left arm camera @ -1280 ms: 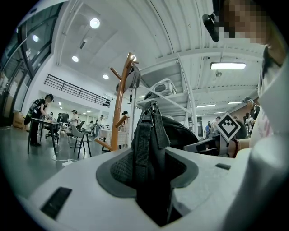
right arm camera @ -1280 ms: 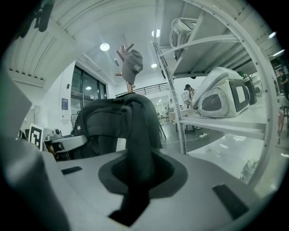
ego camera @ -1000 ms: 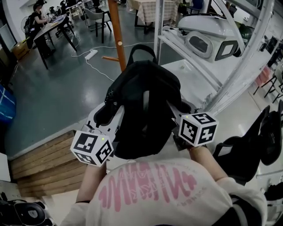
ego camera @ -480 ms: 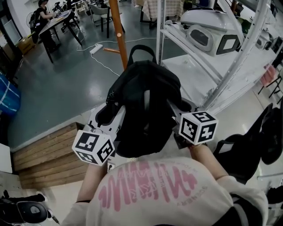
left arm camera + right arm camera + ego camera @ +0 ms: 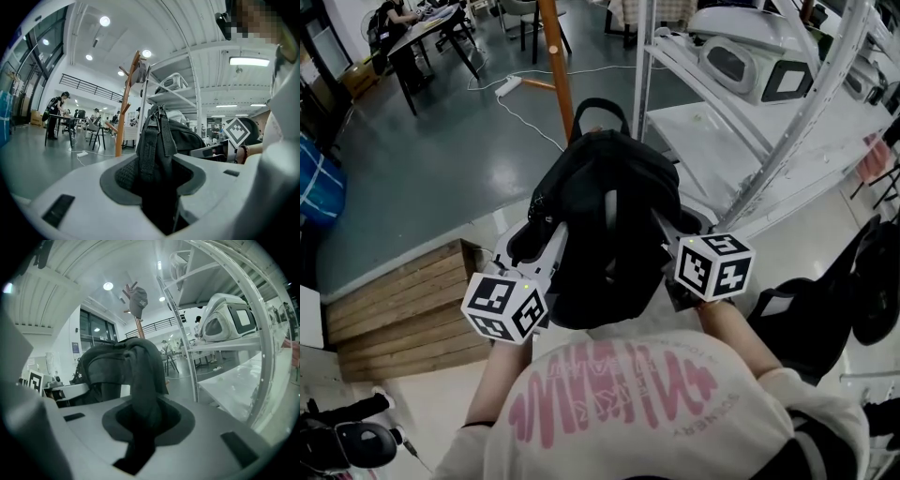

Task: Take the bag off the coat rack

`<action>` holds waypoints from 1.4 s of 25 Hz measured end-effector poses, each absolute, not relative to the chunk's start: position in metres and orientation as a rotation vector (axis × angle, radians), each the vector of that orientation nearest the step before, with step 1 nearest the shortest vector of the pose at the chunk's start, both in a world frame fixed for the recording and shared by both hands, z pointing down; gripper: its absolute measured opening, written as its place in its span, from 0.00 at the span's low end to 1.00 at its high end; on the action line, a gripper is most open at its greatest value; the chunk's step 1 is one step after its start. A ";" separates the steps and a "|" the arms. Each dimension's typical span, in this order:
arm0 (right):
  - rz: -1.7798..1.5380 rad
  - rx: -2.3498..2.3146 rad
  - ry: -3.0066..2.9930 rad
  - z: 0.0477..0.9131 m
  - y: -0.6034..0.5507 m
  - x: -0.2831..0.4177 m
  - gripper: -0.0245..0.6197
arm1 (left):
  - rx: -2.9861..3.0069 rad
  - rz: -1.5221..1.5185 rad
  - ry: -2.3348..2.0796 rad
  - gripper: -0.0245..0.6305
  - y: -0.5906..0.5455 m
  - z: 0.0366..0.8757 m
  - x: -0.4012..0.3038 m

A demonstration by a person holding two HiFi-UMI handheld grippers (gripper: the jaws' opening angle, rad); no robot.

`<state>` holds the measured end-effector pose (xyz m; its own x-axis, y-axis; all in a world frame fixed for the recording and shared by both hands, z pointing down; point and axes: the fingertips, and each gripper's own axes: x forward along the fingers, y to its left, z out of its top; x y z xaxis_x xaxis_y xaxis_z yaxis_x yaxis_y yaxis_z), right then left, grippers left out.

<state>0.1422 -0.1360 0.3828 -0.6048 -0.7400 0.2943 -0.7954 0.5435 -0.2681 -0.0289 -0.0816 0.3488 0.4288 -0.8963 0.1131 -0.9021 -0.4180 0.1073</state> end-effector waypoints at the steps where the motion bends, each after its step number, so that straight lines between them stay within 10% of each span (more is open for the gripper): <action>1: 0.572 1.315 -2.623 0.386 -0.134 0.143 0.13 | 2.513 0.058 -1.602 0.27 -0.079 0.353 -0.028; 35: 0.629 1.238 -2.520 0.452 -0.111 0.127 0.13 | 2.298 0.080 -1.609 0.27 -0.048 0.424 -0.039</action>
